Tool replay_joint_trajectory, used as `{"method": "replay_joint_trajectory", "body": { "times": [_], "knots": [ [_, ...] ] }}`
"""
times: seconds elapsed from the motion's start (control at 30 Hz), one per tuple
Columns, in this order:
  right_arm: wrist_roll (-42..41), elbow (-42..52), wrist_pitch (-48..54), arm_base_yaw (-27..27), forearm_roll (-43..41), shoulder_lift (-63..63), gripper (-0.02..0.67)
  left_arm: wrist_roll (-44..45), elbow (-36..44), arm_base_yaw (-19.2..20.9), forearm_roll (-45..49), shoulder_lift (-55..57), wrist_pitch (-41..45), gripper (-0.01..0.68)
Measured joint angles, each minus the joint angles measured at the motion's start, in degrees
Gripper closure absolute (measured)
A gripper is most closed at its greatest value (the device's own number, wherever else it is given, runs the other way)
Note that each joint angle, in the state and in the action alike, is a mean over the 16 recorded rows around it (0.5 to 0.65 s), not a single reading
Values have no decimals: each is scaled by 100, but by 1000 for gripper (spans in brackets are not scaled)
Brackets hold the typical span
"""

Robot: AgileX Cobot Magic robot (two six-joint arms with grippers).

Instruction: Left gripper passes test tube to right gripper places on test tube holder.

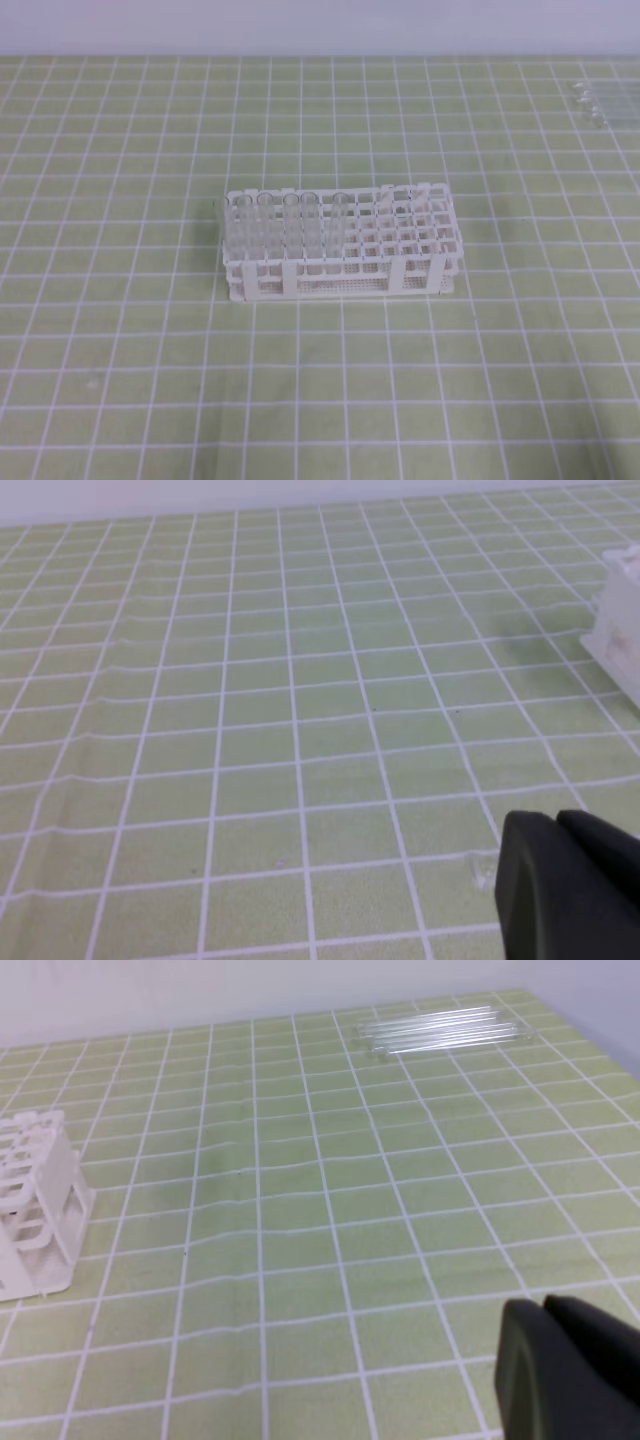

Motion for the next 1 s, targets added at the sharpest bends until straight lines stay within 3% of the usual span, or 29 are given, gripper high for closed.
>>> {"method": "replay_joint_trajectory", "body": {
  "times": [1.0],
  "knots": [
    [0,0,0,0,-8,0,666,-2,11,0,-4,-36,-12,675]
  ]
}}
